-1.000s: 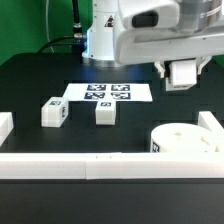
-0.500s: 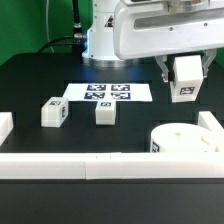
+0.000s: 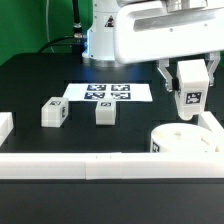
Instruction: Assemble stool
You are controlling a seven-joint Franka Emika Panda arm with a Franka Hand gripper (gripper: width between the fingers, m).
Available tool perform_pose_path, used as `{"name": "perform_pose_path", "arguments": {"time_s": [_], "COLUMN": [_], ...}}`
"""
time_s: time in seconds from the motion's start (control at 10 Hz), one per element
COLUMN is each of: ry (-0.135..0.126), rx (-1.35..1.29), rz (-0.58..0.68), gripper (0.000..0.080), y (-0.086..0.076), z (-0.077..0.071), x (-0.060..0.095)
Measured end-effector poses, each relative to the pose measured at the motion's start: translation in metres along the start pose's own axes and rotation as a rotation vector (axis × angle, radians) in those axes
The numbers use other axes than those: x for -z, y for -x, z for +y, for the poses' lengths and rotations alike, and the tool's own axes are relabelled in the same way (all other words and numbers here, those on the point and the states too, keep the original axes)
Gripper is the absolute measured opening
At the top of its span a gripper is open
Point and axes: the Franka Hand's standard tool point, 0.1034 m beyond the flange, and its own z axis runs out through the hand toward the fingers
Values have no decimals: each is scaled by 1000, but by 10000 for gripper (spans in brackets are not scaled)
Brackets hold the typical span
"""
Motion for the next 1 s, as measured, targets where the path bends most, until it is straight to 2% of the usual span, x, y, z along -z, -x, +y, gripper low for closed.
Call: {"name": "perform_pose_path", "arguments": {"time_s": [0.3, 0.4, 0.5, 0.8, 1.0], "ry": [8, 8, 17, 18, 26], "rx": [65, 89, 100, 103, 145], "rz": [224, 258, 238, 237, 238], "gripper": [334, 334, 334, 334, 334], "y": [-6, -5, -2, -1, 2], "z": [-9, -19, -18, -16, -14], "x": [0, -1, -3, -5, -17]}}
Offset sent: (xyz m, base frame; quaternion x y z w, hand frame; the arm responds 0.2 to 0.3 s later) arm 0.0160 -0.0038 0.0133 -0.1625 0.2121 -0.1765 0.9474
